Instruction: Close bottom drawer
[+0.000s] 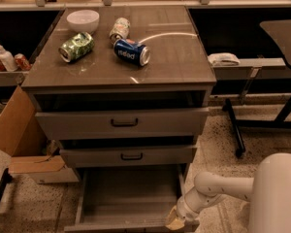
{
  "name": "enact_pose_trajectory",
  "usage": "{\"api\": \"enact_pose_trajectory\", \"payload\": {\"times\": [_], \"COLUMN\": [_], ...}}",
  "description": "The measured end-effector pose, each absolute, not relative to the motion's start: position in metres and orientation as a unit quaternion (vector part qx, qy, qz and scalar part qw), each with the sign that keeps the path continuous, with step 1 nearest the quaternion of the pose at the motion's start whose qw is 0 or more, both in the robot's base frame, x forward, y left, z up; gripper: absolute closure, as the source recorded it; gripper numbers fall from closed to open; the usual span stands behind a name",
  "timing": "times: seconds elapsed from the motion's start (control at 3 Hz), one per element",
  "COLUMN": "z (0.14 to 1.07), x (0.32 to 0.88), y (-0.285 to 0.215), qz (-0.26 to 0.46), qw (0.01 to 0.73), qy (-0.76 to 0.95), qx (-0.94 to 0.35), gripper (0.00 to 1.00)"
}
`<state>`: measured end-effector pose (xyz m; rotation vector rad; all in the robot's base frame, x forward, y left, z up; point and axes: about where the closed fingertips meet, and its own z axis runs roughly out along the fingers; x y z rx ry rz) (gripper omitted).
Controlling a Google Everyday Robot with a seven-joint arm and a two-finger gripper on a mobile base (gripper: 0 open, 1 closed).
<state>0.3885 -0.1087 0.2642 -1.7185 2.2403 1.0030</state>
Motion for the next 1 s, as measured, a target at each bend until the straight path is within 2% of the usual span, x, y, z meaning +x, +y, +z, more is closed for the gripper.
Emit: {"api": "enact_pose_trajectory", "payload": {"times": [1.0], "z": [0.203], "x": [0.363], "y": [-0.108], "qz": [0.298], "qw": [0.064], "qy": [0.743], "qx": [-0.595], "gripper": [1.0]}}
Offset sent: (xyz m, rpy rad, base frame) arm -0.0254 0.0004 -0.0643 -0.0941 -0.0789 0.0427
